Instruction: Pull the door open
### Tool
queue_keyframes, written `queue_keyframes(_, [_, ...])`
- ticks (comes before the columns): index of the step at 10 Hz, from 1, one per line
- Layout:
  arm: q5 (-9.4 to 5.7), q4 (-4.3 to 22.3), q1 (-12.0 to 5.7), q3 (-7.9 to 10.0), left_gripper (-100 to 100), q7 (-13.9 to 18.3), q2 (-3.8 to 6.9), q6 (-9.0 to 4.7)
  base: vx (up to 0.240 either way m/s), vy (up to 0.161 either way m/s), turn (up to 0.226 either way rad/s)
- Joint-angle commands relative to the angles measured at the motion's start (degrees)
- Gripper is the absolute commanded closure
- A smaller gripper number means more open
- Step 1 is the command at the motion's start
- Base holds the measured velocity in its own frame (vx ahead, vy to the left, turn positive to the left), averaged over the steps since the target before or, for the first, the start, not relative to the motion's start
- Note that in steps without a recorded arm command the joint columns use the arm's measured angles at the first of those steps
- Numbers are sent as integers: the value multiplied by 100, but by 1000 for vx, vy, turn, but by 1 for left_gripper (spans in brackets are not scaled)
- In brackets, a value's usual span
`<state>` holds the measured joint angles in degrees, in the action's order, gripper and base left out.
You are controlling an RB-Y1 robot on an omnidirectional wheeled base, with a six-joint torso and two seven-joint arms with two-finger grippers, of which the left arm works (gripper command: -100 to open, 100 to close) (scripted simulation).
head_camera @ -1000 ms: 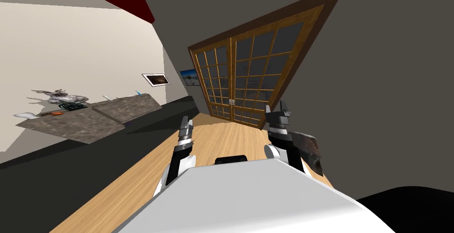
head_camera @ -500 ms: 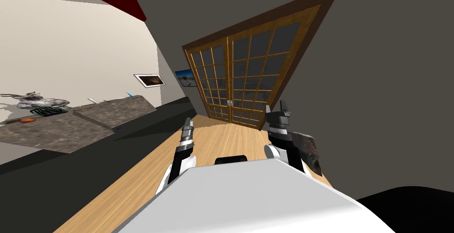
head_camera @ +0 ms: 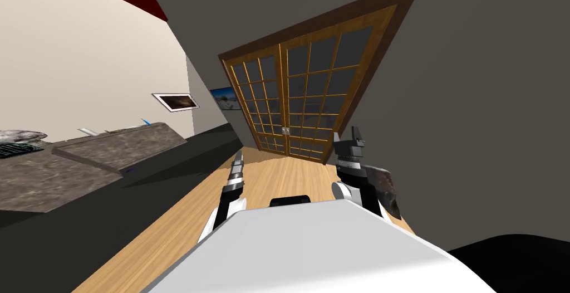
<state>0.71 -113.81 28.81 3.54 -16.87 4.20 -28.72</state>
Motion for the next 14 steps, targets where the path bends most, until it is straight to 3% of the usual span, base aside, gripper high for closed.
queue_keyframes(1, [23, 150, -18, -11, -100, -226, 6, -56, 101, -19, -88])
queue_keyframes(14, [144, 1485, -152, -3, -100, -1936, 110, -548, 108, -17, -97])
